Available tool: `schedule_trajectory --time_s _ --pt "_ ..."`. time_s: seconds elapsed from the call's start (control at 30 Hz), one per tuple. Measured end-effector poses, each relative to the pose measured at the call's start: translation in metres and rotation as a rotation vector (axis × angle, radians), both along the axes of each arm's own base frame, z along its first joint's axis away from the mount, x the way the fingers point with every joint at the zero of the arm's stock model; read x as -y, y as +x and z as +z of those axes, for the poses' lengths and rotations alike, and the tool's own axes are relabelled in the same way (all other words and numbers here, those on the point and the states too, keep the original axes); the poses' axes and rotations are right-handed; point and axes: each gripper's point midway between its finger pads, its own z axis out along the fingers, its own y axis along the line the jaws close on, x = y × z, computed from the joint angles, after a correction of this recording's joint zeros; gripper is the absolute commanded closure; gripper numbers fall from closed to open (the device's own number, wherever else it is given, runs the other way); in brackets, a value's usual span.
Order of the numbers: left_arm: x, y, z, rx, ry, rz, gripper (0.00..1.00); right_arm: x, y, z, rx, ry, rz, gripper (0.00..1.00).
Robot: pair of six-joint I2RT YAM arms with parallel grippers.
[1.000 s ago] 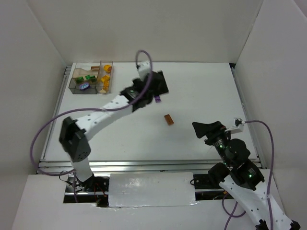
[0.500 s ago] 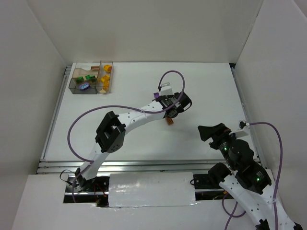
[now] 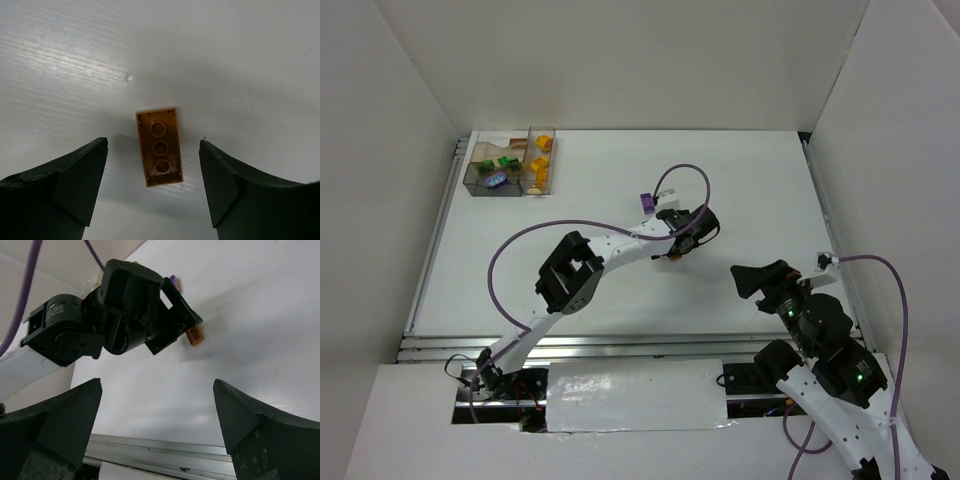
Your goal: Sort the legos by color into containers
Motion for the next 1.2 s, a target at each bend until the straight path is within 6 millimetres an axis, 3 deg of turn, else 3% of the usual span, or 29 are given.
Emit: schedule_trajectory --time_s 0.17,0.2,0.27,0.3,0.37,0.4,0.43,0.47,0.6,0.7,0.8,0.93,1.03,1.13,1.2 --pt "-0.001 -0.001 -0.020 -0.036 0.009 -0.005 0.22 -0.001 -0.002 0.001 0.008 0.002 0.015 0.00" --pt "-0.001 0.000 -0.020 -0.038 0.008 -0.007 0.32 -0.001 -0.002 0.002 0.012 0.004 0.016 0.00" --pt "0.000 0.001 -0.021 -0.034 -0.002 -0.006 0.43 -0.001 -0.004 0.003 0.022 0.011 0.019 0.00" --pt "0.000 0.002 -0.022 -0.033 -0.003 -0.007 0.58 -0.001 -0.004 0.004 0.027 0.013 0.019 0.00" --pt "-0.001 0.002 -0.021 -0.027 -0.016 -0.004 0.73 -0.001 -0.004 0.005 0.033 0.016 0.020 0.00" --pt "-0.002 0.001 -0.020 -0.025 -0.022 -0.005 0.89 -0.001 -0.005 0.005 0.035 0.015 0.020 0.00" --pt "-0.005 -0.001 -0.021 -0.030 -0.029 -0.002 0.96 0.000 -0.005 0.005 0.037 0.015 0.021 0.00" --pt "-0.008 -0.003 -0.021 -0.031 -0.033 -0.001 1.00 0.000 -0.005 0.005 0.039 0.014 0.021 0.00" --pt "-0.034 -0.015 -0.020 -0.049 -0.011 -0.004 1.00 0.000 -0.006 0.006 0.044 0.016 0.025 0.00" --pt "-0.074 -0.019 -0.011 -0.051 0.028 -0.009 1.00 -0.001 -0.007 0.007 0.054 0.017 0.033 0.00" --pt "-0.127 -0.004 0.026 0.013 0.019 0.003 1.00 -0.003 -0.008 0.008 0.065 0.019 0.050 0.00" --pt "-0.209 0.064 0.111 0.217 -0.116 0.127 1.00 -0.010 -0.006 0.002 0.065 0.017 0.076 0.00" --pt "-0.303 0.118 0.163 0.398 -0.175 0.276 1.00 -0.018 -0.001 -0.013 0.048 0.018 0.099 0.00" --pt "-0.370 0.154 0.181 0.507 -0.211 0.345 1.00 -0.029 0.003 -0.031 0.015 0.014 0.133 0.00" --pt "-0.402 0.174 0.180 0.551 -0.220 0.370 0.99 -0.036 0.006 -0.041 -0.009 0.010 0.154 0.00"
